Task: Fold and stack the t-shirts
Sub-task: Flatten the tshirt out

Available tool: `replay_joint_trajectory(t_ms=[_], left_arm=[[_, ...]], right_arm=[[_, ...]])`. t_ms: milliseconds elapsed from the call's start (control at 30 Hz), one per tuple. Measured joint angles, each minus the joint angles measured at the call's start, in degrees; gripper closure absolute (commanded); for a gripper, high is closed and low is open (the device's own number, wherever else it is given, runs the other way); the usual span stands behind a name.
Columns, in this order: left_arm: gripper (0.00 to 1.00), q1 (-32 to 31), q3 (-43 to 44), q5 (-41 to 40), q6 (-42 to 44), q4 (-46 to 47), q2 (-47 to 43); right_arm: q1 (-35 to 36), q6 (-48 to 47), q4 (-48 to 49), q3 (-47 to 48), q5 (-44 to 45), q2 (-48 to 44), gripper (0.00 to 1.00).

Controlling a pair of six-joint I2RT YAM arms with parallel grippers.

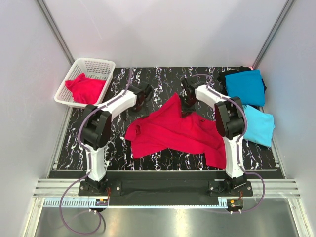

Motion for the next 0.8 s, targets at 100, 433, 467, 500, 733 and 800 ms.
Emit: replay_joint_trajectory(t_ms=[100, 433, 467, 500, 733, 800], left_arm=[[0.01, 3.04, -0.81, -1.4, -0.66, -0.83, 0.0], [0.01, 3.56, -9.92, 1.86, -2.67, 0.13, -14.34], [0.01, 3.17, -10.27, 2.67, -2.54, 0.52, -17.31], [0.01, 3.04, -10.64, 3.34, -2.43, 0.92, -19.85], [0.01, -2.19, -15.76, 8.85, -0.76, 2.12, -28.76], [0.01, -3.5, -18.01, 10.54, -0.83, 2.16, -28.83]], right_arm=[[-0.02, -0.72, -1.62, 3.43, 2.38, 1.75, 0.91], [-5.84, 2.29, -5.84, 8.85, 5.77, 4.83, 1.0], [-7.34, 2.97, -6.27, 10.05, 5.92, 5.49, 1.0], [-8.79, 3.61, -6.69, 11.37, 6.29, 6.21, 1.0], [-13.66, 5.05, -9.55, 19.26, 10.25, 10.47, 1.0], [-13.44, 4.92, -9.94, 20.09, 10.03, 10.91, 1.0]])
